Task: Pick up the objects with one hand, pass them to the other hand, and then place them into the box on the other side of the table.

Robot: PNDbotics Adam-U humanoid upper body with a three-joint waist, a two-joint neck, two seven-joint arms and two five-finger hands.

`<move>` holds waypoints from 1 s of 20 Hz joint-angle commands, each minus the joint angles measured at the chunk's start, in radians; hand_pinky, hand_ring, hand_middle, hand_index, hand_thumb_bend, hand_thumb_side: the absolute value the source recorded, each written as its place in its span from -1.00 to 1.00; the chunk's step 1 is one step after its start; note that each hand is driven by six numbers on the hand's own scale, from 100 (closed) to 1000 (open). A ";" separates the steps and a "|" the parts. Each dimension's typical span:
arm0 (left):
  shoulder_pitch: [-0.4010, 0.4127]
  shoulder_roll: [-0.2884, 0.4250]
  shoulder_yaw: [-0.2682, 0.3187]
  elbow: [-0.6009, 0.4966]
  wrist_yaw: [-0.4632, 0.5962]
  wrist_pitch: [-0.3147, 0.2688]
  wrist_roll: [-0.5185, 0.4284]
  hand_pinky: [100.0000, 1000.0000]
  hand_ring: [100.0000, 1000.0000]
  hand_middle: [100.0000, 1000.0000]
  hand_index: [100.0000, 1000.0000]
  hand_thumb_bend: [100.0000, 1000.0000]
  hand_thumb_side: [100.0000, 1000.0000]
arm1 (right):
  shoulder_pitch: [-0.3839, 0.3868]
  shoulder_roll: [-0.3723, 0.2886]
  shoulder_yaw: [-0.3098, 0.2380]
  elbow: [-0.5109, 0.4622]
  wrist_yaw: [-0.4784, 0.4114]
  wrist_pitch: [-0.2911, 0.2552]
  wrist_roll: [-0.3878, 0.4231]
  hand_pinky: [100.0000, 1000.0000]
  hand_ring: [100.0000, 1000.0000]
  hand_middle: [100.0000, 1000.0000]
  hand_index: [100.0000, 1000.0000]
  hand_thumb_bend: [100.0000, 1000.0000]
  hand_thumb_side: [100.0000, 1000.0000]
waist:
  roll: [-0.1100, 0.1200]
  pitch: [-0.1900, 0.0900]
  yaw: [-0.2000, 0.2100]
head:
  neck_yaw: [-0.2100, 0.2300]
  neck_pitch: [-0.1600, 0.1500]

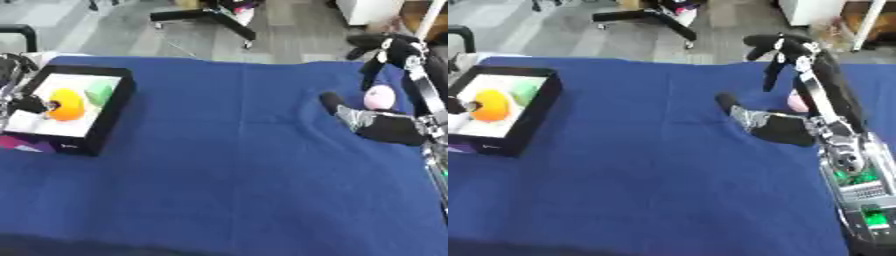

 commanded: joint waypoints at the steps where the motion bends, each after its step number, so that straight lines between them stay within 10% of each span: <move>1: -0.014 0.016 0.035 -0.009 -0.058 -0.019 -0.032 0.61 0.61 0.69 0.82 0.56 0.00 | -0.011 -0.011 -0.006 -0.011 -0.003 -0.001 0.003 0.02 -0.42 0.11 0.56 -0.22 -0.25 | 0.001 -0.018 0.001 | -0.004 -0.006; 6: -0.001 0.006 0.079 -0.094 -0.137 -0.059 -0.038 0.64 0.62 0.70 0.82 0.34 -0.03 | -0.010 -0.013 -0.009 -0.007 -0.004 -0.003 0.002 0.02 -0.41 0.11 0.57 -0.24 -0.25 | 0.000 -0.017 0.005 | -0.010 -0.004; 15: 0.027 -0.089 0.087 -0.331 -0.023 -0.190 0.092 0.52 0.30 0.37 0.62 -1.00 0.01 | -0.021 -0.019 -0.026 0.059 -0.061 0.026 -0.026 -0.02 -0.43 0.11 0.55 -0.21 -0.29 | -0.003 -0.018 0.010 | -0.051 0.009; 20: 0.078 -0.195 0.021 -0.457 0.055 -0.267 0.169 0.50 0.23 0.32 0.58 -1.00 0.27 | -0.061 -0.052 -0.044 0.159 -0.085 0.062 -0.040 -0.02 -0.44 0.15 0.56 -0.20 -0.32 | -0.010 -0.014 0.013 | -0.128 0.029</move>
